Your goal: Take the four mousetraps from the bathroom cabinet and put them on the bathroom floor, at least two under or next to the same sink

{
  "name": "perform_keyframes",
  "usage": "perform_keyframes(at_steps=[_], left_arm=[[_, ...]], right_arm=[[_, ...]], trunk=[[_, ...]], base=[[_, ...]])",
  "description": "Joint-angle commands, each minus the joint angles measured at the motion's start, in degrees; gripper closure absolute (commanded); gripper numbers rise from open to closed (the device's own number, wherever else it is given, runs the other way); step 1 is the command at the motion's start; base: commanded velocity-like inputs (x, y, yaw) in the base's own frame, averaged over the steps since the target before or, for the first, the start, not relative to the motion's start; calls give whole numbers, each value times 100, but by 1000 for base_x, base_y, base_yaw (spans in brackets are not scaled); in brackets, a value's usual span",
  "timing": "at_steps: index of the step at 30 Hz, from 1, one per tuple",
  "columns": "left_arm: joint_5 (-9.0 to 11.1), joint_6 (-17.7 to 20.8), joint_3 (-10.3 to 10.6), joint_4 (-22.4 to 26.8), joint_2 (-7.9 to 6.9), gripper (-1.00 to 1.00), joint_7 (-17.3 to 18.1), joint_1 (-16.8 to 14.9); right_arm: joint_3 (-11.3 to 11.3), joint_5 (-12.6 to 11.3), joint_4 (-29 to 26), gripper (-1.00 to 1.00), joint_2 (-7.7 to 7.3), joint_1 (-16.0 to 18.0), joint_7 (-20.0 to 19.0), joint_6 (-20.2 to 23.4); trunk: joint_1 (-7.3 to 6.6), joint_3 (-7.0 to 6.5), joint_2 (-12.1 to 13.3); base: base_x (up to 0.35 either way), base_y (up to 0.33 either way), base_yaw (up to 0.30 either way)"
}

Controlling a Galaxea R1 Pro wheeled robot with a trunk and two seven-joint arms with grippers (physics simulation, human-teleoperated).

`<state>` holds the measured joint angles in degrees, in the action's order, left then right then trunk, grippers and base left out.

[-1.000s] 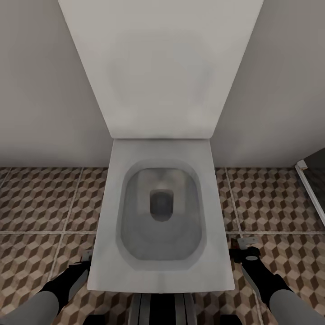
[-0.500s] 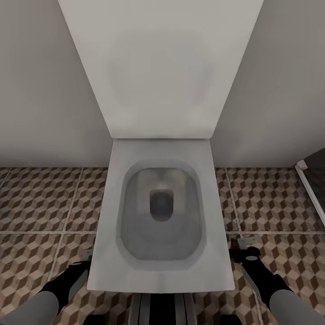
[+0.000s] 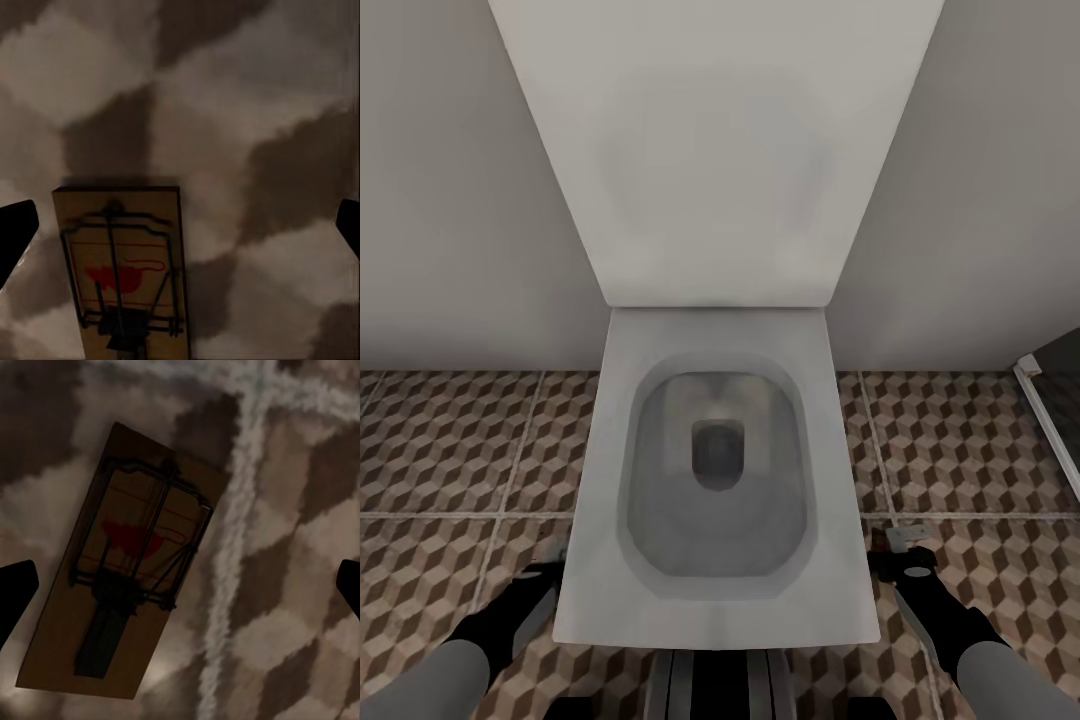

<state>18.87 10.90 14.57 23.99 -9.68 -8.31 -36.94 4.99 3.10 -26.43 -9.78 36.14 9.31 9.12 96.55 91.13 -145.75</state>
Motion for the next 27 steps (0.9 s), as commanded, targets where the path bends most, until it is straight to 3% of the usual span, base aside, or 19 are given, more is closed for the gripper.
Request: perform_keyframes(at_steps=[1, 15, 27], left_arm=[[56, 11, 48, 73, -11, -100, -44, 1], [50, -9, 58, 449, -18, -100, -53, 2], [55, 1, 55, 474, -2, -100, -72, 3]], right_arm=[[46, 32, -11, -100, -6, 0, 36, 55], [40, 32, -11, -100, -7, 0, 36, 55], [37, 32, -11, -100, -6, -1, 37, 55]], trunk=[[-1, 3, -1], [-1, 3, -1], [-1, 3, -1]], base=[[0, 0, 0], [-16, 0, 0], [-274, 0, 0]])
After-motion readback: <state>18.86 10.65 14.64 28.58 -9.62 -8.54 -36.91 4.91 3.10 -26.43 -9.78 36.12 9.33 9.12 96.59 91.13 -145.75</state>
